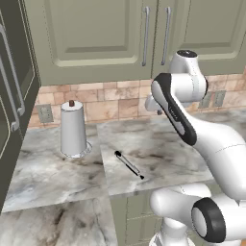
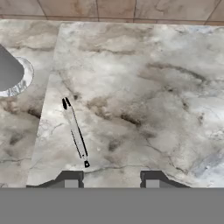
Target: Pick up the tongs from the counter and place them near the plate next to the oven.
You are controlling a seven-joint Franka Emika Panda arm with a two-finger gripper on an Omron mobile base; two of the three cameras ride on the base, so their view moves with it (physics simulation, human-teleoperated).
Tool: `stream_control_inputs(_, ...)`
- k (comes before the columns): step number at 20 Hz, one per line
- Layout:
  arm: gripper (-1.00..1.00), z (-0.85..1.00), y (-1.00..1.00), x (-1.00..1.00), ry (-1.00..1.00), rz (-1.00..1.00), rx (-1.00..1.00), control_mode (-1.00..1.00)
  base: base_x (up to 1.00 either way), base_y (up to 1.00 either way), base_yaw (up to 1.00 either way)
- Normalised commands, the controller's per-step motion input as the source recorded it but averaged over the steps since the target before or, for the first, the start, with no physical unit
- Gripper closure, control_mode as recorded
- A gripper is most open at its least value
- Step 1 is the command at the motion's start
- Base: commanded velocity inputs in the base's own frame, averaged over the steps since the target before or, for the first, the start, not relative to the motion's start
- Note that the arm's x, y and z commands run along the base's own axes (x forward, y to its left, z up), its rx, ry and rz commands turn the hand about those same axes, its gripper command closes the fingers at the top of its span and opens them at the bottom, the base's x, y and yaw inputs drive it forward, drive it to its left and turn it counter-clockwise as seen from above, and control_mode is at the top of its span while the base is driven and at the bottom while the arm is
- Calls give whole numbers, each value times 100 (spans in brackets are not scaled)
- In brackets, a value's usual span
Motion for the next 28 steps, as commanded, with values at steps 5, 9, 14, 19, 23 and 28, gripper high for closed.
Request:
stream_control_inputs(5, -100, -21, 3, -11, 1, 0, 0, -100, 0, 0, 0)
stream_control_inputs(9, -100, -54, 68, -10, 2, 5, -3, -100, 0, 0, 0)
stream_control_inputs(14, -100, -70, 31, -24, 0, 7, 2, -100, 0, 0, 0)
stream_control_inputs(19, -100, -50, 7, 0, 2, 3, -1, -100, 0, 0, 0)
stream_control_inputs(23, -100, -62, 50, 0, 0, 12, -10, -100, 0, 0, 0)
stream_control_inputs(28, -100, -60, 50, 0, 0, 15, -7, -100, 0, 0, 0)
